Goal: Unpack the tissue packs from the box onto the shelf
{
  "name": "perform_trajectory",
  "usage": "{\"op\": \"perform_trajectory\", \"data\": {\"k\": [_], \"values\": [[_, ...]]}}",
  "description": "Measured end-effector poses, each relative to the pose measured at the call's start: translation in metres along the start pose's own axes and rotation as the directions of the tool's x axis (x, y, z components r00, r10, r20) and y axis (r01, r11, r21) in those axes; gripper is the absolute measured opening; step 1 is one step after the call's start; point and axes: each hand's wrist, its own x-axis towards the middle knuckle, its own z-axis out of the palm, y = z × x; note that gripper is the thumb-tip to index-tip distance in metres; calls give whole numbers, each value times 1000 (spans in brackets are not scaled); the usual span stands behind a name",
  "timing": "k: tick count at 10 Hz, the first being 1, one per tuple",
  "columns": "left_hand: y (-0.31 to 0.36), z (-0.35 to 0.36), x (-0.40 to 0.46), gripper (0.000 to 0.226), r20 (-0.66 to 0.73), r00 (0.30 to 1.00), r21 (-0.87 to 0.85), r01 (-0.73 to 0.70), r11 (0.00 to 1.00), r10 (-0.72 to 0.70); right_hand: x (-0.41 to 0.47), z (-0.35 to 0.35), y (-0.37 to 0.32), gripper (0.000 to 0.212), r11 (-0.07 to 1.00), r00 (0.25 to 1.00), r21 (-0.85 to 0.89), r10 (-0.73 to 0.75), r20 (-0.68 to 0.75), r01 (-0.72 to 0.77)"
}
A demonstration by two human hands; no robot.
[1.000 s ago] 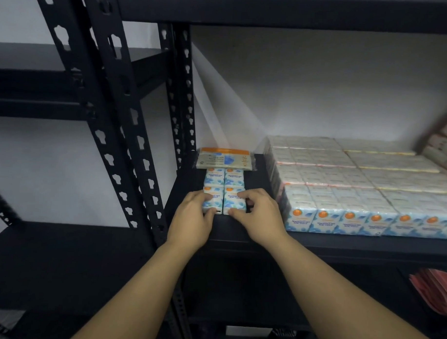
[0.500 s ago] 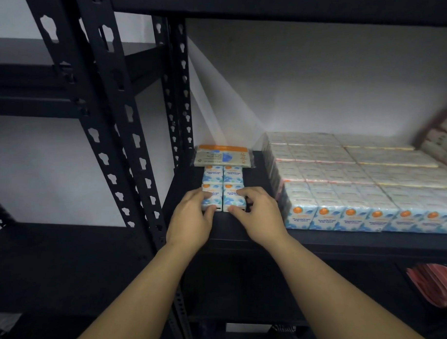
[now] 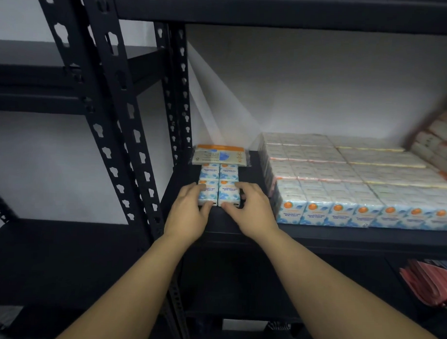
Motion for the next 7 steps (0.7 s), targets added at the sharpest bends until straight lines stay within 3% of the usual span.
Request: {"op": "perform_trajectory", "data": {"k": [3, 4, 7], "values": [[38, -20, -23, 51, -66, 995, 8, -77, 997, 77, -27, -33, -20, 53, 994, 994, -18, -109, -29, 109], [60, -23, -31, 52, -57, 994, 39, -88, 995, 90, -41, -61, -21, 49, 987, 987, -10, -160, -28, 160], [140, -12, -71, 64, 53, 997, 169, -58, 984, 49, -94, -180, 27, 48, 986, 991, -114, -127, -45, 121]]}}
